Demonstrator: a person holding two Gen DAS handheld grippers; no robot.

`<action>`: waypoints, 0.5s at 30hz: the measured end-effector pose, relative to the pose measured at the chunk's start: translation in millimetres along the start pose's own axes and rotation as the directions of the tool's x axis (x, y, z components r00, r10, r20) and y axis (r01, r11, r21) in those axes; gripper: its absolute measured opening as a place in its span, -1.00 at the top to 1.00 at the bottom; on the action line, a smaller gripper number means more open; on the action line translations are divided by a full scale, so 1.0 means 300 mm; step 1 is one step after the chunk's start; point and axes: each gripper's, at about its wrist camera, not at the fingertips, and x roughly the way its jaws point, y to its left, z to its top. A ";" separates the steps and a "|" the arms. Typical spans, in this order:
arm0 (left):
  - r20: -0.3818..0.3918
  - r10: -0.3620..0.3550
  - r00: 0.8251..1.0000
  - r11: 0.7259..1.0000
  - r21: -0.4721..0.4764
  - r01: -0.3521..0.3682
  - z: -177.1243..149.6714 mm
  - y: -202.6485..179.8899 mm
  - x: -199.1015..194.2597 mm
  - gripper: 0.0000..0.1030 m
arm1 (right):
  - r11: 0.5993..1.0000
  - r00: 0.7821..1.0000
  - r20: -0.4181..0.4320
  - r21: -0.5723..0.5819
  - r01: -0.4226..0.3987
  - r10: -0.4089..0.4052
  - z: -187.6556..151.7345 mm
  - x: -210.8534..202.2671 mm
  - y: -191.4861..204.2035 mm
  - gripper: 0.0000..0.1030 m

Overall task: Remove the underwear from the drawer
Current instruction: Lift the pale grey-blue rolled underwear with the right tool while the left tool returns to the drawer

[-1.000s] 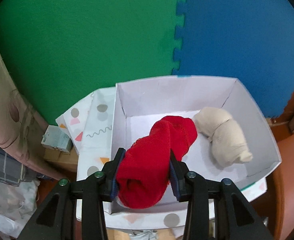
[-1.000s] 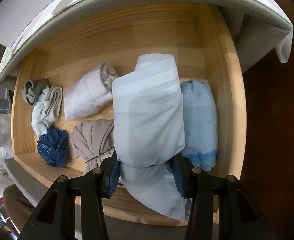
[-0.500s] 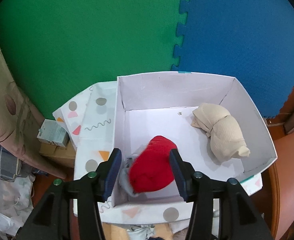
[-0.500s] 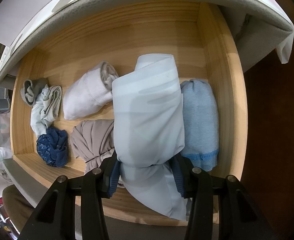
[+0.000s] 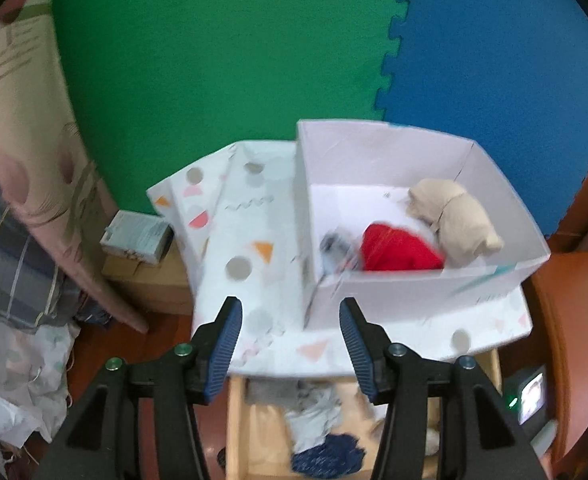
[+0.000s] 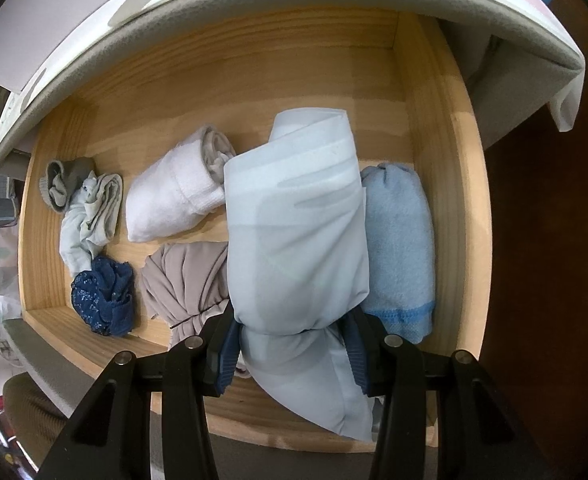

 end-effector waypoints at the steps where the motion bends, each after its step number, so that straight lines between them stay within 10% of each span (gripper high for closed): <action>1: -0.001 0.010 1.000 1.000 0.005 -0.010 -0.031 0.010 0.001 -0.02 | 1.000 1.000 0.005 0.002 0.000 0.000 -0.001 -0.003 -0.002 0.18; 15: -0.197 0.068 0.978 0.998 0.022 -0.065 -0.461 0.030 0.235 -0.02 | 1.000 0.999 0.046 0.010 0.014 -0.015 -0.001 -0.026 0.004 0.18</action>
